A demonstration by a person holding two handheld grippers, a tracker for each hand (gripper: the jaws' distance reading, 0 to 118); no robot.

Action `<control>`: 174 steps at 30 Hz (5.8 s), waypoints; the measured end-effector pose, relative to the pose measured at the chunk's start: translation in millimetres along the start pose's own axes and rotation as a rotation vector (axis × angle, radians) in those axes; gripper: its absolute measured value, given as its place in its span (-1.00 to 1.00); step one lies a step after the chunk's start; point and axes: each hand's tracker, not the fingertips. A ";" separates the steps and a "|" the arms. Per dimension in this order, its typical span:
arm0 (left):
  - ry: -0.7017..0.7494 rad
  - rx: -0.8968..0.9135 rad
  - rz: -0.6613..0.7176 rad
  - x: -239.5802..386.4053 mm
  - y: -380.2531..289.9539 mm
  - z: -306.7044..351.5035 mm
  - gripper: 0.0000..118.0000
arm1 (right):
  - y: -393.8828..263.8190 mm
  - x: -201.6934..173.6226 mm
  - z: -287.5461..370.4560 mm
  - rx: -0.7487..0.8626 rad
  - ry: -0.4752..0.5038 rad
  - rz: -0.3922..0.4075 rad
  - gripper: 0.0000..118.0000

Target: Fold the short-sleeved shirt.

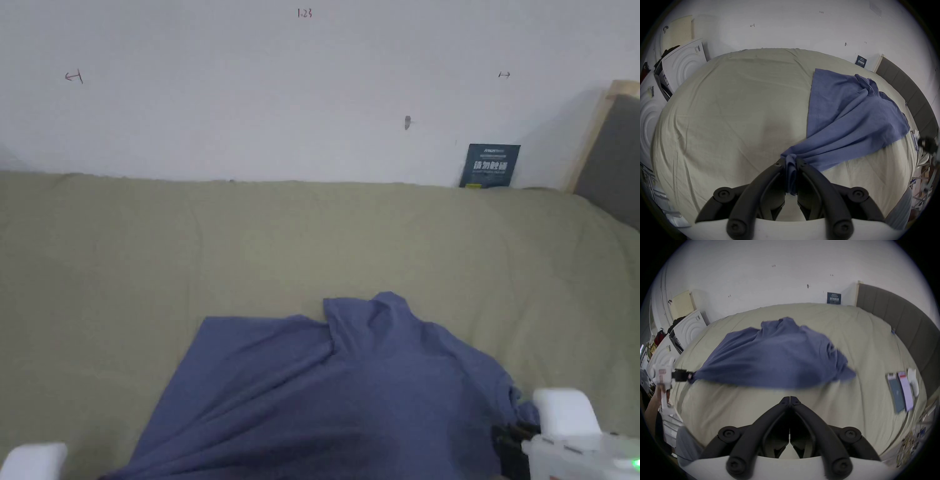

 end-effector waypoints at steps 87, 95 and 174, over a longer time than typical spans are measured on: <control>0.195 0.564 0.083 33.7 364.0 229.3 -0.85 | 403.1 28.5 181.9 0.474 -0.211 0.125 -0.96; 0.211 0.576 0.093 46.7 415.9 179.2 -0.85 | 465.3 35.6 144.8 0.507 -0.250 0.126 -0.96; 0.052 0.039 0.117 -14.8 -119.1 147.8 0.49 | -155.9 37.6 132.6 -0.089 0.049 -0.116 0.30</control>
